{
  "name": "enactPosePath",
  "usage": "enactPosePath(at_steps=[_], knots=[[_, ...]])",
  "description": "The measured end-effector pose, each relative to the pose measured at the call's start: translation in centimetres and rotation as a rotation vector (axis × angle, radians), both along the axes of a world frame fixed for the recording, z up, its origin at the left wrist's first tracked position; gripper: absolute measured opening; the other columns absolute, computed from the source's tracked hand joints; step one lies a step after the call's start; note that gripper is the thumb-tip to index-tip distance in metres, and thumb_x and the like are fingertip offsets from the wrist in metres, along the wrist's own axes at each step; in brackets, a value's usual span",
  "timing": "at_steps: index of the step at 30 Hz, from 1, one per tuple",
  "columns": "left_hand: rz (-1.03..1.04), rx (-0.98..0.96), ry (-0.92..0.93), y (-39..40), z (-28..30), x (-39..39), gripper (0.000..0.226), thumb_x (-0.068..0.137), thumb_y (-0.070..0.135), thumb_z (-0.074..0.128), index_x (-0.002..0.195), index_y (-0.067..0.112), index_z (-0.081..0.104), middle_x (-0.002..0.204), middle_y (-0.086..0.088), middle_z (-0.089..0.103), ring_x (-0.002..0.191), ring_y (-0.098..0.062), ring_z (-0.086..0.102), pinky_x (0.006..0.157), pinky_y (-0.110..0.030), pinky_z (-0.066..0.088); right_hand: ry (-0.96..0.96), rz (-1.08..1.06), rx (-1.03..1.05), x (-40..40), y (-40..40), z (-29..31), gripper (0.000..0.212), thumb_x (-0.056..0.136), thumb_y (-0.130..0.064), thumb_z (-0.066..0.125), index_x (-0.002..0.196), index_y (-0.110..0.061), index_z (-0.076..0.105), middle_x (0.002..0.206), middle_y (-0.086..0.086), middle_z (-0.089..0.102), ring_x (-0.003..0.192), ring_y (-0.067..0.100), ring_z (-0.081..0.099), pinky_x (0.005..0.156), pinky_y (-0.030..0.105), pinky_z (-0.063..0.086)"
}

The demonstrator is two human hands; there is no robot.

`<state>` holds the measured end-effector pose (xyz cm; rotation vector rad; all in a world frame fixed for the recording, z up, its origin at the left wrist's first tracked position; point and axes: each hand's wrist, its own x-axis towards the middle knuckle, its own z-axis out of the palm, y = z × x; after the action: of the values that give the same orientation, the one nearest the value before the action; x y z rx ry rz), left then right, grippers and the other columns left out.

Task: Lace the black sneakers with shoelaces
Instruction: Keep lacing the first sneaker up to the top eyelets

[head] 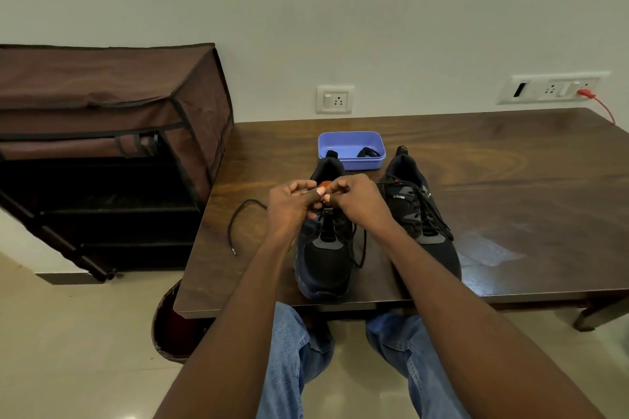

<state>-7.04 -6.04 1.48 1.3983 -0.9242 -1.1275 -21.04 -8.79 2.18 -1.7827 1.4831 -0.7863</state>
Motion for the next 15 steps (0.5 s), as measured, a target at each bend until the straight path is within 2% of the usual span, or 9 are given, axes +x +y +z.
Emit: enactPosePath(at_steps=[3,6,9,11,15], knots=[[0.089,-0.014,-0.089,-0.2,-0.2,0.0,0.006,0.091,0.015,0.071,0.09,0.009,0.072,0.082,-0.012,0.073,0.067,-0.011,0.065,0.053,-0.017,0.05,-0.055,-0.094,-0.016,0.2,-0.5,-0.4,0.015,0.09,-0.013,0.068,0.084,-0.024,0.077,0.083,-0.006,0.072,0.082,0.009,0.067,0.078,0.031,0.056],[0.206,0.029,-0.189,-0.7,-0.6,0.2,0.011,0.094,0.011,0.064,0.087,0.01,0.073,0.075,0.002,0.068,0.065,-0.002,0.059,0.048,-0.004,0.041,-0.033,-0.176,-0.033,0.1,-1.3,-0.9,0.015,0.091,-0.014,0.065,0.092,-0.019,0.079,0.092,-0.003,0.073,0.088,0.011,0.065,0.084,0.032,0.055],[0.192,0.117,-0.188,-1.0,-1.0,0.4,0.014,0.094,0.004,0.061,0.087,0.009,0.072,0.08,0.001,0.068,0.065,-0.001,0.059,0.044,-0.005,0.04,0.061,-0.164,-0.036,0.3,-1.9,-1.6,0.019,0.092,-0.012,0.061,0.095,-0.015,0.079,0.095,0.0,0.073,0.092,0.015,0.064,0.086,0.035,0.054],[0.144,0.149,-0.179,-1.0,-1.1,0.4,0.015,0.092,0.002,0.062,0.084,0.011,0.073,0.083,-0.003,0.071,0.068,-0.004,0.063,0.047,-0.007,0.043,0.076,-0.152,-0.013,0.7,-2.2,-1.8,0.02,0.092,-0.01,0.059,0.094,-0.014,0.079,0.094,0.001,0.072,0.092,0.016,0.063,0.082,0.033,0.053],[0.091,0.145,-0.136,-1.1,-1.1,0.2,0.012,0.089,0.005,0.068,0.082,0.013,0.074,0.08,-0.004,0.073,0.07,-0.01,0.068,0.05,-0.011,0.048,0.09,-0.132,-0.029,1.2,-2.5,-1.9,0.022,0.088,-0.003,0.058,0.079,-0.01,0.077,0.075,0.001,0.065,0.078,0.018,0.061,0.066,0.028,0.043]])
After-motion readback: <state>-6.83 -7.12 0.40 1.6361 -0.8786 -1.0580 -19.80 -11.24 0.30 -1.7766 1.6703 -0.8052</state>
